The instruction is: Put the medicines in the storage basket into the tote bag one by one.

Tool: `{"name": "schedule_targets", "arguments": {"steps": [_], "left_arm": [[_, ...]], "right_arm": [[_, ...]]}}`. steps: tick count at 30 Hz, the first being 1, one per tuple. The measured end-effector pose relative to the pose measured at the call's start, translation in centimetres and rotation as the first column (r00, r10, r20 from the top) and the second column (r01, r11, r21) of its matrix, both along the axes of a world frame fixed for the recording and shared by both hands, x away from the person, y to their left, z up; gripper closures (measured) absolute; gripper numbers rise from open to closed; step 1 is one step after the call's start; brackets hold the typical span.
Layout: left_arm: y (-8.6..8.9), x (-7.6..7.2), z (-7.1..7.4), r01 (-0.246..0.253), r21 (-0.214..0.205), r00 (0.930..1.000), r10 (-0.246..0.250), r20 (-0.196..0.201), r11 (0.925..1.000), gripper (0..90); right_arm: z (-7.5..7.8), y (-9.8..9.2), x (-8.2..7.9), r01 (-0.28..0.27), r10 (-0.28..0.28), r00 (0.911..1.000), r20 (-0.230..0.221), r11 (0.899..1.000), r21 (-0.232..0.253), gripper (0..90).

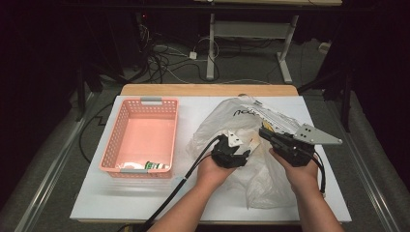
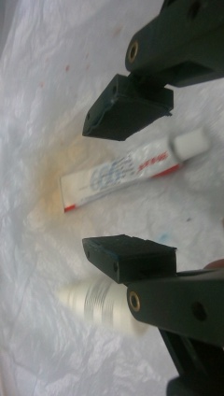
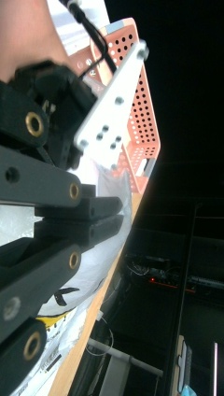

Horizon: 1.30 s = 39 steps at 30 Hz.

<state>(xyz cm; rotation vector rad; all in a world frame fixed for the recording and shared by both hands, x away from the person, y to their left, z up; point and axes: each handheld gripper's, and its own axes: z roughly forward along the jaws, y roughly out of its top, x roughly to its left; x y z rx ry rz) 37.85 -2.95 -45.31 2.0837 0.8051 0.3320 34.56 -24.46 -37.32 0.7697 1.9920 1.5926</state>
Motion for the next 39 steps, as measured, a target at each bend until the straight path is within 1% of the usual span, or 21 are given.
{"name": "schedule_targets", "arguments": {"steps": [2, 3, 4, 5, 7, 8, 10, 12, 14, 16, 17, 20, 23, 25, 27, 30, 32, 36, 39], "left_arm": [[0.3, -0.7, 0.2, 0.026, -0.006, 0.9996, -0.026, -0.011, 0.9996, 35.5], [0.5, -1.2, 0.3, 0.041, -0.01, 0.9991, -0.041, -0.012, 0.9991, 35.2], [0.7, -1.6, 0.3, 0.049, -0.011, 0.9987, -0.049, -0.016, 0.9988, 31.8], [0.9, -2.0, 0.4, 0.053, -0.017, 0.9984, -0.054, -0.018, 0.9984, 29.5], [1.3, -2.7, 0.5, 0.058, -0.031, 0.9982, -0.058, -0.013, 0.9978, 27.6], [1.6, -3.1, 0.6, 0.058, -0.035, 0.9982, -0.058, -0.014, 0.9977, 23.7], [2.1, -3.7, 0.7, 0.064, -0.057, 0.9975, -0.066, -0.025, 0.9963, 19.3], [2.6, -4.2, 0.8, 0.067, -0.067, 0.9972, -0.069, -0.03, 0.9955, 13.7], [3.3, -4.8, 0.7, 0.075, -0.081, 0.9963, -0.078, -0.035, 0.9939, 12.6], [3.7, -5.4, 0.7, 0.079, -0.073, 0.9954, -0.082, -0.049, 0.9942, 2.9], [4.0, -5.7, 0.6, 0.087, -0.071, 0.9946, -0.09, -0.051, 0.9937, 0.3], [4.8, -6.8, 0.7, 0.096, -0.067, 0.9944, -0.099, -0.038, 0.9932, 0.0], [5.8, -7.7, 1.1, 0.098, -0.066, 0.9943, -0.101, -0.036, 0.9929, 0.0], [6.5, -8.3, 1.4, 0.097, -0.075, 0.9945, -0.1, -0.032, 0.9925, 0.0], [7.2, -8.6, 1.8, 0.095, -0.068, 0.9948, -0.097, -0.03, 0.9932, 0.0], [8.3, -8.9, 2.4, 0.074, -0.057, 0.9971, -0.075, -0.009, 0.9956, 0.0], [9.0, -9.1, 2.6, 0.062, -0.063, 0.998, -0.062, -0.011, 0.9961, 0.0], [10.3, -9.3, 3.2, 0.041, -0.047, 0.9991, -0.041, -0.007, 0.998, 0.0], [11.6, -9.6, 3.6, 0.018, -0.048, 0.9998, -0.018, -0.002, 0.9987, 0.0]], "right_arm": [[0.0, 0.0, 0.0, 0.002, -0.002, 1.0, -0.001, 1.0, 0.002, 90.0], [0.0, 0.0, 0.0, 0.001, -0.001, 1.0, 0.0, 1.0, 0.003, 90.0], [0.1, 0.0, 0.0, 0.0, 0.0, 1.0, 0.003, 1.0, 0.003, 90.0], [0.1, -0.1, 0.0, 0.001, -0.001, 1.0, 0.003, 1.0, 0.003, 90.0], [0.1, 0.0, 0.0, 0.002, -0.002, 1.0, 0.002, 1.0, 0.003, 90.0], [0.1, 0.0, 0.0, 0.001, -0.001, 1.0, 0.003, 1.0, 0.002, 90.0], [0.1, -0.1, -0.1, 0.002, -0.002, 1.0, 0.003, 1.0, 0.002, 90.0], [0.1, -0.1, -0.1, 0.003, -0.003, 1.0, 0.002, 1.0, 0.001, 90.0], [0.0, -0.1, 0.0, 0.004, -0.004, 1.0, 0.002, 1.0, -0.001, 90.0], [0.0, -0.1, -0.1, 0.004, -0.004, 1.0, 0.002, 1.0, -0.002, 90.0], [0.0, -0.1, -0.1, 0.005, -0.005, 1.0, 0.001, 1.0, -0.002, 90.0], [0.0, 0.0, 0.0, 0.003, -0.003, 1.0, 0.001, 1.0, -0.009, 90.0], [0.0, 0.0, -0.1, 0.003, -0.003, 1.0, 0.001, 1.0, -0.01, 90.0], [0.0, 0.0, -0.1, 0.005, -0.005, 1.0, 0.004, 1.0, -0.01, 90.0], [0.0, 0.1, -0.1, 0.005, -0.005, 1.0, 0.001, 1.0, -0.011, 90.0], [-0.1, 0.1, -0.1, 0.004, -0.004, 1.0, 0.002, 1.0, -0.014, 90.0], [-0.1, 0.1, -0.1, 0.003, -0.003, 1.0, 0.003, 1.0, -0.016, 90.0], [0.0, 0.1, -0.1, 0.008, -0.008, 1.0, 0.001, 1.0, -0.009, 90.0], [0.0, -0.1, -0.2, 0.008, -0.008, 1.0, 0.004, 1.0, -0.008, 90.0]]}}
